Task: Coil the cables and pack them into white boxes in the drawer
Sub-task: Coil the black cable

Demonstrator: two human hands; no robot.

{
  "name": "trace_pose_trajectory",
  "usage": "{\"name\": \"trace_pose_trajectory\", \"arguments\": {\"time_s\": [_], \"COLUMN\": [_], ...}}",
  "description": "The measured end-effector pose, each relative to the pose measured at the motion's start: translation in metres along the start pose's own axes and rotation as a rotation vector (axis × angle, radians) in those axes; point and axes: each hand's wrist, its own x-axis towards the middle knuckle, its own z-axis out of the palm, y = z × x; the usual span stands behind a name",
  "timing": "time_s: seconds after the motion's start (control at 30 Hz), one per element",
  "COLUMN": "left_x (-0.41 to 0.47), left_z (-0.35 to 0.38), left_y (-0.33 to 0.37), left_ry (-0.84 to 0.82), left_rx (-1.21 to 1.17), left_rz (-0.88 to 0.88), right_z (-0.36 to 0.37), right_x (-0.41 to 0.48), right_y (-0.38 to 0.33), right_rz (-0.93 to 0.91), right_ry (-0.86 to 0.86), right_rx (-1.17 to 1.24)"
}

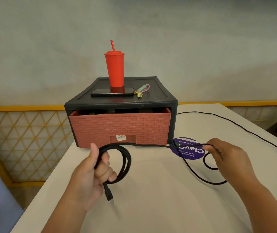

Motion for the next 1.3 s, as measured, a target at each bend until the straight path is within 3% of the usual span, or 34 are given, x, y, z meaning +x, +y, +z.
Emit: {"name": "trace_pose_trajectory", "arguments": {"time_s": [0.37,0.7,0.93,1.17,1.3], "left_x": [0.011,0.015,0.018,0.022,0.024], "left_z": [-0.034,-0.064,-0.076,-0.064,-0.046], "left_y": [0.007,0.009,0.007,0.001,-0.01], "left_ry": [0.21,0.379,0.497,0.44,0.265], "left_rx": [-0.473,-0.668,-0.793,-0.669,-0.539], "left_rz": [0.041,0.107,0.131,0.063,-0.039], "right_z": [-0.007,-0.004,-0.013,-0.008,-0.003], "right_x": [0.003,0.0,-0.003,-0.001,0.001], "right_y": [0.008,0.039,0.059,0.052,0.036], "right_rz": [0.263,0.514,0.78,0.961,0.878], "right_ry": [0.009,-0.018,0.081,0.205,0.143], "right_rx": [0.02,-0.03,0.046,0.342,0.352]}}
